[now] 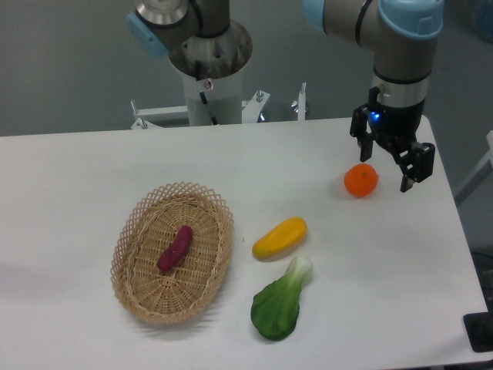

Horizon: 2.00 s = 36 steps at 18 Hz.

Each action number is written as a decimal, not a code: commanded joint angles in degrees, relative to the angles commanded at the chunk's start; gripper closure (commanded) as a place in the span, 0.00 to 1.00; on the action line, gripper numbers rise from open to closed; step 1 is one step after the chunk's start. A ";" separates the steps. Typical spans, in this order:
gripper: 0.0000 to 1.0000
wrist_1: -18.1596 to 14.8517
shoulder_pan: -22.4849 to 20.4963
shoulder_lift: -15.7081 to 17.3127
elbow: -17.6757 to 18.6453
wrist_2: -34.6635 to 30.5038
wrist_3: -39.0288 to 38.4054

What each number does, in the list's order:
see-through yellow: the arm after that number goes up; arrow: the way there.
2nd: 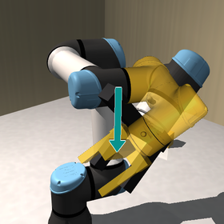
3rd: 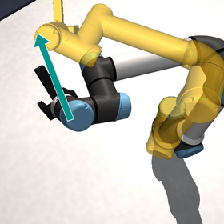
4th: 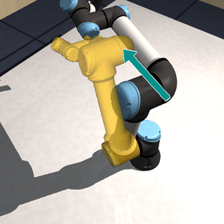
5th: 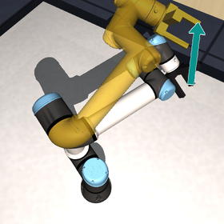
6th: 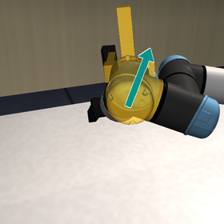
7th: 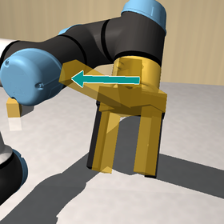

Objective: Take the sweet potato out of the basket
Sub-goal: 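Move the open gripper from beside the orange over the wicker basket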

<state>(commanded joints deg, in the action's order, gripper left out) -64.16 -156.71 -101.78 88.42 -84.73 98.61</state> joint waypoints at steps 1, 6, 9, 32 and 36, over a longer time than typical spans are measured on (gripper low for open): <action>0.00 0.17 0.00 0.00 0.52 0.09 0.00; 0.00 0.79 0.70 2.45 3.95 0.09 -1.22; 0.00 3.32 3.24 3.16 7.81 0.44 -9.64; 0.00 15.20 31.19 -6.85 16.26 0.18 -56.16; 0.00 17.75 33.31 -9.84 16.52 -0.35 -56.60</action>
<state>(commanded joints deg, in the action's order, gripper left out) -46.41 -123.40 -111.62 104.94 -85.08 42.01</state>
